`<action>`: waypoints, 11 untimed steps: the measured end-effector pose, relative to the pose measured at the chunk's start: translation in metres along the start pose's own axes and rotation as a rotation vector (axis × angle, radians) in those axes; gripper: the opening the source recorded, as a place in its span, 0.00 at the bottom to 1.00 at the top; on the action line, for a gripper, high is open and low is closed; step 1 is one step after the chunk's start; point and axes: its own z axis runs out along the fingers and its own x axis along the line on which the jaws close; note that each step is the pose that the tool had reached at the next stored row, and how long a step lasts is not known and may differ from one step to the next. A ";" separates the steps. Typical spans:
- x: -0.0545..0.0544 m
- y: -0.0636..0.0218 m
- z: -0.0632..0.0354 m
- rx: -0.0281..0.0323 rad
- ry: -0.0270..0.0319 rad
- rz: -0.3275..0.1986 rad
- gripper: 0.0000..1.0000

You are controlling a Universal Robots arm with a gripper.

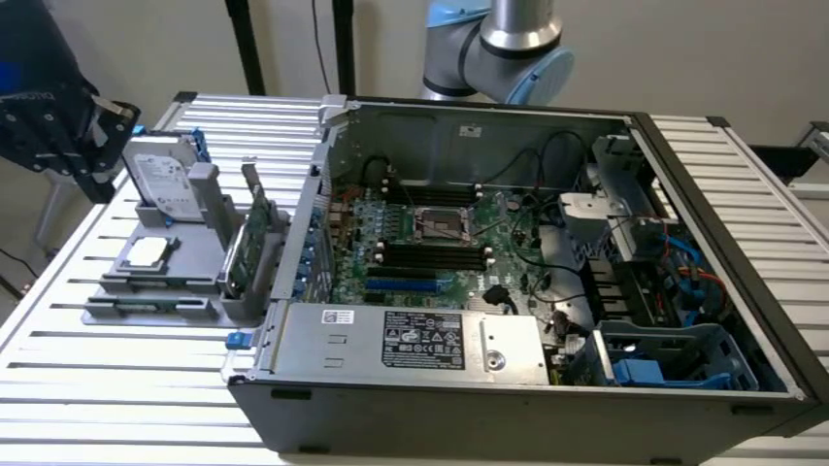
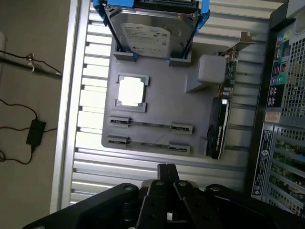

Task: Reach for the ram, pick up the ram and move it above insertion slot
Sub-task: 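Pick up the ram and move it above insertion slot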

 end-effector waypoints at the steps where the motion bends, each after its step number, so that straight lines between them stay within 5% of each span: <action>1: 0.000 0.0000 0.0000 0.0001 0.0008 -0.018 0.11; 11: 0.000 0.0000 0.0002 0.0005 0.0082 -0.200 0.11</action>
